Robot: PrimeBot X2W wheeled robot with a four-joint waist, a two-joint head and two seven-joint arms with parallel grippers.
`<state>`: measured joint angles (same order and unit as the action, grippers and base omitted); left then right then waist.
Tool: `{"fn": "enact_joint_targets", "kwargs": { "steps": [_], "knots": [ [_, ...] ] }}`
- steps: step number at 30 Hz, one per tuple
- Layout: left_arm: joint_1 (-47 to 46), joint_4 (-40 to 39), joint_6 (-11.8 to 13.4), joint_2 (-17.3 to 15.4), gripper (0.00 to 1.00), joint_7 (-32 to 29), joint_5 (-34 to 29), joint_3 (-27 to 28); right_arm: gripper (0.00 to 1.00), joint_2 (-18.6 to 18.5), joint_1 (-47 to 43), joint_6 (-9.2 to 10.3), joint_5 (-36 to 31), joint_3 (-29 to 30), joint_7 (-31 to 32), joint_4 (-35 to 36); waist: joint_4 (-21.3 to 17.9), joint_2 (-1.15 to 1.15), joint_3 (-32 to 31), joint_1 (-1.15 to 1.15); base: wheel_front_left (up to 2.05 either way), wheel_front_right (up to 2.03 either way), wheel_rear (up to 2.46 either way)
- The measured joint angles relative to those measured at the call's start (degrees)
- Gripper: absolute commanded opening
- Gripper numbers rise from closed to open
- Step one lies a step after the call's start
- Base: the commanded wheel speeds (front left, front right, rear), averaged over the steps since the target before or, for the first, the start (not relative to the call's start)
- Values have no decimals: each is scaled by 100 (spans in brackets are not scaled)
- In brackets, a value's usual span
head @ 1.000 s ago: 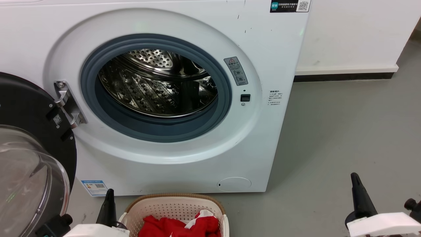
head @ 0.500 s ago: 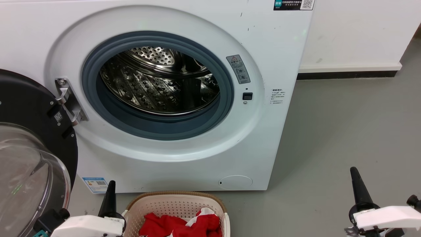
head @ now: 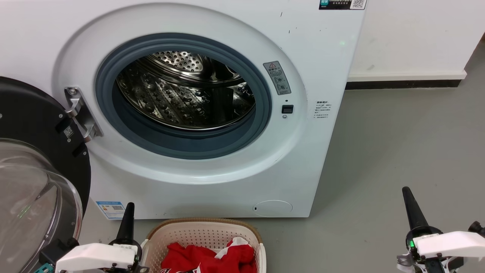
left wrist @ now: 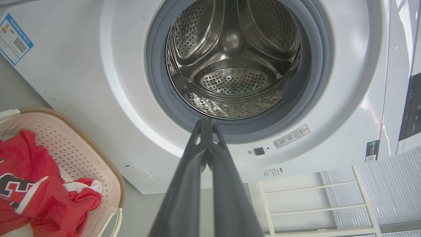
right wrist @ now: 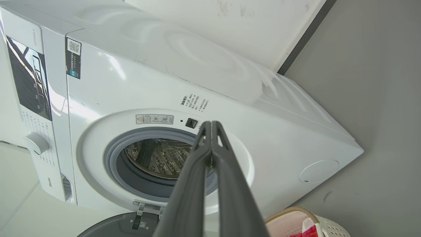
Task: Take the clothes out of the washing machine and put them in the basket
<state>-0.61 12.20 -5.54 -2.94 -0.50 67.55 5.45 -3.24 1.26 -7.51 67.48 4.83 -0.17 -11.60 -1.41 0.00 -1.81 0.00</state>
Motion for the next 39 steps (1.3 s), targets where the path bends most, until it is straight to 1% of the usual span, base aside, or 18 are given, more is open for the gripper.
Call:
{"fn": "enact_joint_targets", "kwargs": {
  "steps": [17, 39],
  "knots": [
    [-207, 66, -60, 0, 0, -238, 924, 36, 0, 0, 161, 1, 936, 36, 232, -94, 46, 0, 65, 0, 0, 0, 0],
    [-435, 140, -149, 0, 0, -482, 1936, 75, 0, 0, 347, 1, 1967, 87, 488, -183, 105, 0, 148, 0, 0, 0, 0]
  ]
}}
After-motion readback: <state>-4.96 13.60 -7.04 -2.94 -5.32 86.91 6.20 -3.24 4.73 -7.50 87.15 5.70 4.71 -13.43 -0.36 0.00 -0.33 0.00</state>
